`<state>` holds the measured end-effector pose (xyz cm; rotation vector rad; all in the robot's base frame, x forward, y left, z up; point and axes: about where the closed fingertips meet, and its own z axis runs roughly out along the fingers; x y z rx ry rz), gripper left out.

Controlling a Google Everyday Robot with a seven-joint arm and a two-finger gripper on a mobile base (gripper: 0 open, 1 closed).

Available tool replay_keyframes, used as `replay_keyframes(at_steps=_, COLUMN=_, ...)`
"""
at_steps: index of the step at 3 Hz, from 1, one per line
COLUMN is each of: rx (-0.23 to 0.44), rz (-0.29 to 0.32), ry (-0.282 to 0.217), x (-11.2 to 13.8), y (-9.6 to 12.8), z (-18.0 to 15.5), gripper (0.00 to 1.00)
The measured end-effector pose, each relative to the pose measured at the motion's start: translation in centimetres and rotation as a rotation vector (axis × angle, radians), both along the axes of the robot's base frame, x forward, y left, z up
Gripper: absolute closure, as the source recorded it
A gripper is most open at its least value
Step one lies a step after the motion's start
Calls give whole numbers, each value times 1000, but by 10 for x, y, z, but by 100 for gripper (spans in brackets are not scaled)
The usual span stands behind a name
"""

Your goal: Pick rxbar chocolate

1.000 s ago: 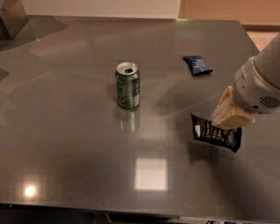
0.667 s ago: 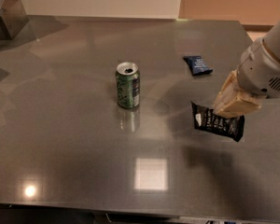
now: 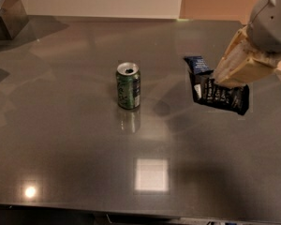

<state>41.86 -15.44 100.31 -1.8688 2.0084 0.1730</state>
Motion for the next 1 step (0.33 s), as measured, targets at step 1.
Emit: replay_keyframes(at_steps=1, rx=0, rz=0, ry=0, x=0, y=0, z=0, gripper=100)
